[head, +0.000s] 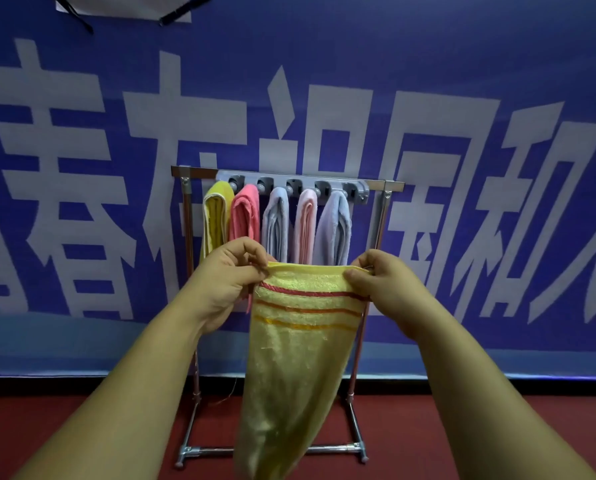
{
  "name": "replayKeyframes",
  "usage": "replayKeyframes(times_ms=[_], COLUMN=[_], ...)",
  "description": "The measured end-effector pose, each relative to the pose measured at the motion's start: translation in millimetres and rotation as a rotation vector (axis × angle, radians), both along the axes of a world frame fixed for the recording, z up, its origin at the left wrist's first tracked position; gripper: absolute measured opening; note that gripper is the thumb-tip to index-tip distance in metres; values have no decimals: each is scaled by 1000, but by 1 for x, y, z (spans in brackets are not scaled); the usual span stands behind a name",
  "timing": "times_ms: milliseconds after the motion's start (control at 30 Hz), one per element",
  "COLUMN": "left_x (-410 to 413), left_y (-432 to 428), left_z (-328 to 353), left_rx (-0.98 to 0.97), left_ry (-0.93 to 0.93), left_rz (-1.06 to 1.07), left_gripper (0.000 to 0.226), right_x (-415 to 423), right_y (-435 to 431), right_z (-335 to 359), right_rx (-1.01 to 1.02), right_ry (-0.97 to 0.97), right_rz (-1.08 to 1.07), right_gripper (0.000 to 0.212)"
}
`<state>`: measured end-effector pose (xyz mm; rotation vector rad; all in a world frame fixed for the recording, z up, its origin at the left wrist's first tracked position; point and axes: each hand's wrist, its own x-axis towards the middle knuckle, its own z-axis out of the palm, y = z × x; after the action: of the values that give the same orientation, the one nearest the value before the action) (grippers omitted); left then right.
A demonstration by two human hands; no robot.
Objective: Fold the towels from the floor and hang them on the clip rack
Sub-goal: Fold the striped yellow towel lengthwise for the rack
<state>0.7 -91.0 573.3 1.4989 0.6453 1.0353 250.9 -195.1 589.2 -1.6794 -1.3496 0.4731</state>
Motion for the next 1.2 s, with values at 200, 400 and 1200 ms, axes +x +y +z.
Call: replayKeyframes(times_ms=[200,400,1200], left_x=[-18,-1,57], left_y=[2,3,-44], left_z=[11,6,-58], left_rx=[21,-79,-60], left_ry=[248,326,53], left_rz=[-32,169,256], left_gripper=[34,32,29], right_x=[10,0,-30], right_y=[-13,-1,-7], right_z=[5,0,-5], right_rx=[-21,-120,-127], right_ry=[381,108,-419], right_rz=[441,178,227], right_gripper=[8,28,6])
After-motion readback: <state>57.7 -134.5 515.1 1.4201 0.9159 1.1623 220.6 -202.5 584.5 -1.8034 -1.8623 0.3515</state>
